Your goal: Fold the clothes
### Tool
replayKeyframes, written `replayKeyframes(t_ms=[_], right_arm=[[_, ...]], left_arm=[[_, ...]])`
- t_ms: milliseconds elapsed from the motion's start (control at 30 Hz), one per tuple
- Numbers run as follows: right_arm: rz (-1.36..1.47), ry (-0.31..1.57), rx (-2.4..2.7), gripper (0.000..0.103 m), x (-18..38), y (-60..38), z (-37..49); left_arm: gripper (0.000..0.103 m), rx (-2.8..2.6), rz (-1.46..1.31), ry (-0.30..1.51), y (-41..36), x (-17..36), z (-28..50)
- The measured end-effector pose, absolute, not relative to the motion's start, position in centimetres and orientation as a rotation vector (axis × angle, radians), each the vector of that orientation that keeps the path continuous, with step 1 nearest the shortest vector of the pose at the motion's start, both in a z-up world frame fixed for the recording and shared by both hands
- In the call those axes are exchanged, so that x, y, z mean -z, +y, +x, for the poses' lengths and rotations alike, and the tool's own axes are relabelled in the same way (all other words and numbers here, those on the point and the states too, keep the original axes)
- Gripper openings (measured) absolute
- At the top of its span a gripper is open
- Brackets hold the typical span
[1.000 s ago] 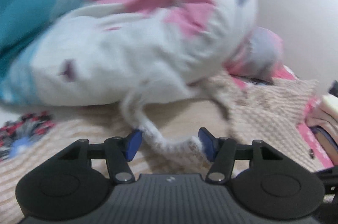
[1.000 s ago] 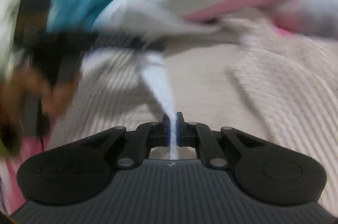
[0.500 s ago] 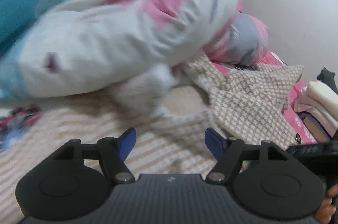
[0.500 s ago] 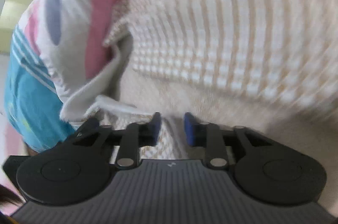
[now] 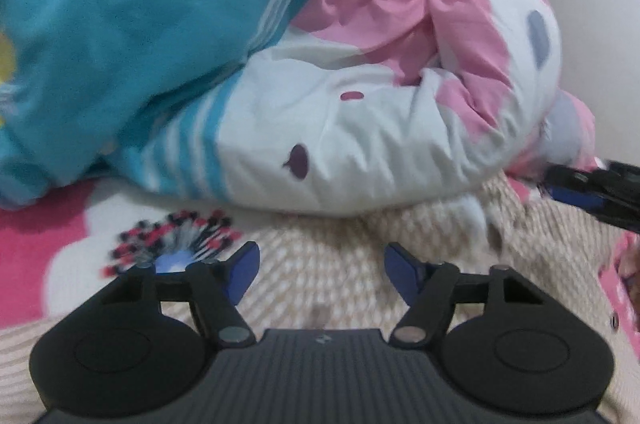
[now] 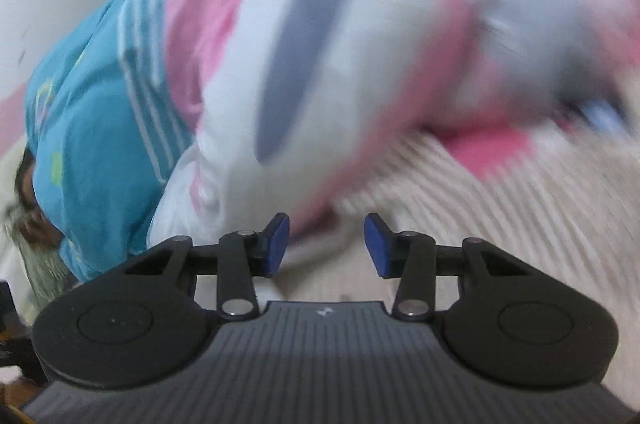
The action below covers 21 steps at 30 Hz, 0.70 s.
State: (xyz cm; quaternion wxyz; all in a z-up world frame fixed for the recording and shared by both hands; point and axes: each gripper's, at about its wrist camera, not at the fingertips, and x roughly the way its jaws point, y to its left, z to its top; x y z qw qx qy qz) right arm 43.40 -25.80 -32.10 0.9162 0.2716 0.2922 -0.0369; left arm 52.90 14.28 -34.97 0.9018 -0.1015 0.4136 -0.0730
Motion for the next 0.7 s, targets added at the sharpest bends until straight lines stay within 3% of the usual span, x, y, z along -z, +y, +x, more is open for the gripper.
replayKeyframes(t_ms=[33,233,533,700], right_arm=[[0.539,0.62,0.041,0.041,32.5,-26.0,45.7],[0.465,0.648,-0.091,0.043,32.4,-27.9,55.2],[0.497,0.651,-0.091,0.043,32.2,-29.6,66.0],[0.494,0.655,-0.119,0.043,32.0,-30.4,66.5]], left_arm=[[0.064,0.141,-0.228,0.864,14.1,35.5,54.3],[0.07,0.079,-0.32,0.901,13.1,38.3,62.0],[0.071,0.022,-0.385,0.84,13.7,37.2,68.0],[0.072,-0.04,-0.421,0.855,13.1,37.5,68.4]])
